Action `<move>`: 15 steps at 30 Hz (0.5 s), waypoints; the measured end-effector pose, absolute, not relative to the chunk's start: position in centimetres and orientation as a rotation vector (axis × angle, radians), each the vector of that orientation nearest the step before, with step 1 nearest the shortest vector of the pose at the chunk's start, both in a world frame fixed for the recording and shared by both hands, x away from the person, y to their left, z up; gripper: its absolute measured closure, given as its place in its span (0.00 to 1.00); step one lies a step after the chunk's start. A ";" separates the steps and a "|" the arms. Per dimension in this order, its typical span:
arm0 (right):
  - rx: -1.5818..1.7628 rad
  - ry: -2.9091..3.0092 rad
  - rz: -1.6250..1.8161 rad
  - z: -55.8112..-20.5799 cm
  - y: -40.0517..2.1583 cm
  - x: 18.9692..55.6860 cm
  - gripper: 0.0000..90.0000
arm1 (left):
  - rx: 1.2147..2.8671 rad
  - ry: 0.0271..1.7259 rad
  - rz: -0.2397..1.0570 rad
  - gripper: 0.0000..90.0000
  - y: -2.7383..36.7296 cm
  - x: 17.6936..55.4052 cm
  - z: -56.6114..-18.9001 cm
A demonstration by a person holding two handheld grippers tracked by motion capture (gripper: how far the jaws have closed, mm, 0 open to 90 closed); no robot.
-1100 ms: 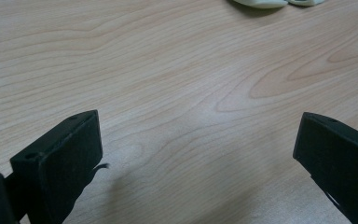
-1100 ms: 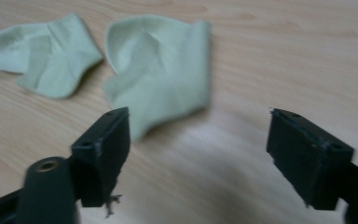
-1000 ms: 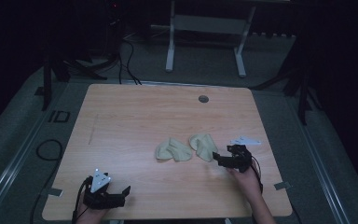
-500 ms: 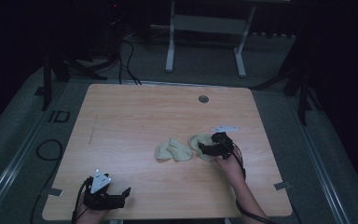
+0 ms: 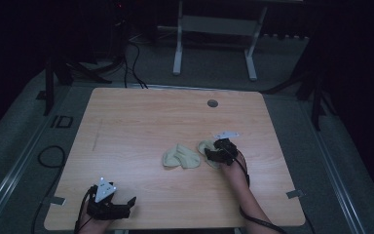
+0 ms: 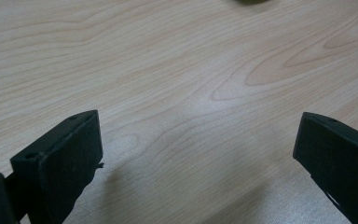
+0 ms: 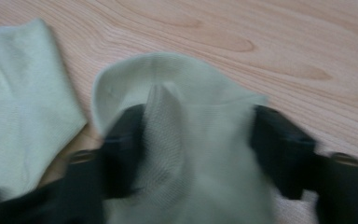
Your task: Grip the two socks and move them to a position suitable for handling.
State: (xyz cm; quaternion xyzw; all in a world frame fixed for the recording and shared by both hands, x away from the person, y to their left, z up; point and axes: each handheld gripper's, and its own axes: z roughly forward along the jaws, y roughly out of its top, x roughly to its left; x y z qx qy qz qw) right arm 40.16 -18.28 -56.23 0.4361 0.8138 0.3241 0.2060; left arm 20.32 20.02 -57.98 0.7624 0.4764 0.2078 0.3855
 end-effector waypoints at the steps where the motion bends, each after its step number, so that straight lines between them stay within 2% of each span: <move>1: 1.211 2.269 0.901 -56.2 -18.2 40.1 0.62 | 1.942 1.213 0.531 0.01 20.0 20.3 -58.0; 4: 1.195 2.271 0.886 -56.1 -18.0 39.9 0.79 | 1.942 1.212 0.531 0.01 20.0 20.3 -58.0; 5: 1.182 2.272 0.878 -56.1 -17.9 39.8 0.81 | 1.943 1.211 0.527 0.01 20.0 20.3 -58.0; 9: 1.161 2.273 0.837 -55.6 -17.7 39.7 0.87 | 1.945 1.215 0.528 0.01 20.0 20.3 -58.0; 15: 1.159 2.284 0.853 -53.8 -18.0 38.6 0.87 | 1.946 1.209 0.531 0.01 19.9 20.3 -57.9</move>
